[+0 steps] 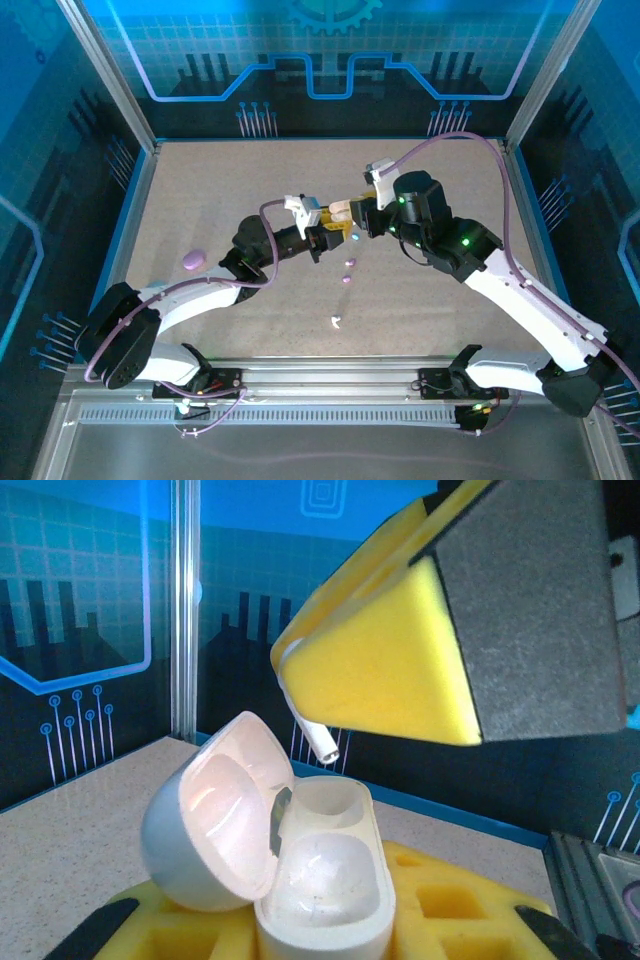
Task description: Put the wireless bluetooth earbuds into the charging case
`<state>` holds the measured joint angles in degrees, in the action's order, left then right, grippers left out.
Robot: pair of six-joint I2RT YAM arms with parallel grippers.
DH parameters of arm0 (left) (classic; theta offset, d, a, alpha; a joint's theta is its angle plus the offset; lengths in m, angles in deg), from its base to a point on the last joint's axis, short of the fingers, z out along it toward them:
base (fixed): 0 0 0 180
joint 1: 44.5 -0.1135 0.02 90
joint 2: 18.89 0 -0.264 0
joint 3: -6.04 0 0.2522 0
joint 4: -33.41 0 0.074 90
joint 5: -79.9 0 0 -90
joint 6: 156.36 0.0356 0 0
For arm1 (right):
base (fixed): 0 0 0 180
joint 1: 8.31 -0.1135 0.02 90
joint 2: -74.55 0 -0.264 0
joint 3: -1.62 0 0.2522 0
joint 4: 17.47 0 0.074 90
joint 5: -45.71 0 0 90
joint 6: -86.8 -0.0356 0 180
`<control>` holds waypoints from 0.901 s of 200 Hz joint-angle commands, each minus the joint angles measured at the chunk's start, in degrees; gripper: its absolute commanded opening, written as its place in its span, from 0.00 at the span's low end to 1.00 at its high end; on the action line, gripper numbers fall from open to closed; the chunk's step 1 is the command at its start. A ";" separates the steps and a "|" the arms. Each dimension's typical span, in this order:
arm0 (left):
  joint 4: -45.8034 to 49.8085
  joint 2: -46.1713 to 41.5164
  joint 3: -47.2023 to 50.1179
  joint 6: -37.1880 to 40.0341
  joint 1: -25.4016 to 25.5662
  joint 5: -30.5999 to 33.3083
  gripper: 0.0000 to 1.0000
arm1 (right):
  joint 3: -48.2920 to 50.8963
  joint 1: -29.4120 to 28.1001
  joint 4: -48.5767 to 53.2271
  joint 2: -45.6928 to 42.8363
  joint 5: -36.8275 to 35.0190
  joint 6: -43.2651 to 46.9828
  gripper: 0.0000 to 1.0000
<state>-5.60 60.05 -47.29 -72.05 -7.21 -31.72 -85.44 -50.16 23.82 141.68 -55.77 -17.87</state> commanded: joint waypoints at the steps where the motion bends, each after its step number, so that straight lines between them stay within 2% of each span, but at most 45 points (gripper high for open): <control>1: -2.25 0.25 -1.91 -1.15 0.49 0.88 0.25 | 0.69 -0.78 -2.39 -0.91 1.12 0.53 0.29; 52: -2.75 -0.18 -1.69 -1.34 0.44 1.27 0.25 | 1.49 -0.78 -2.39 -0.51 1.33 1.12 0.29; 134: -2.95 -0.89 -1.73 -2.37 0.49 2.79 0.25 | 3.14 -0.78 -2.33 -1.11 5.70 2.87 0.28; 180: -5.00 -0.80 -0.84 -0.65 0.48 2.46 0.24 | 3.00 -0.62 -0.55 -1.31 8.41 3.94 0.32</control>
<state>-5.97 60.05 -47.45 -73.85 -7.14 -30.83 -82.99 -50.27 21.98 141.61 -51.16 -14.83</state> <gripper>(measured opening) 0.244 0.310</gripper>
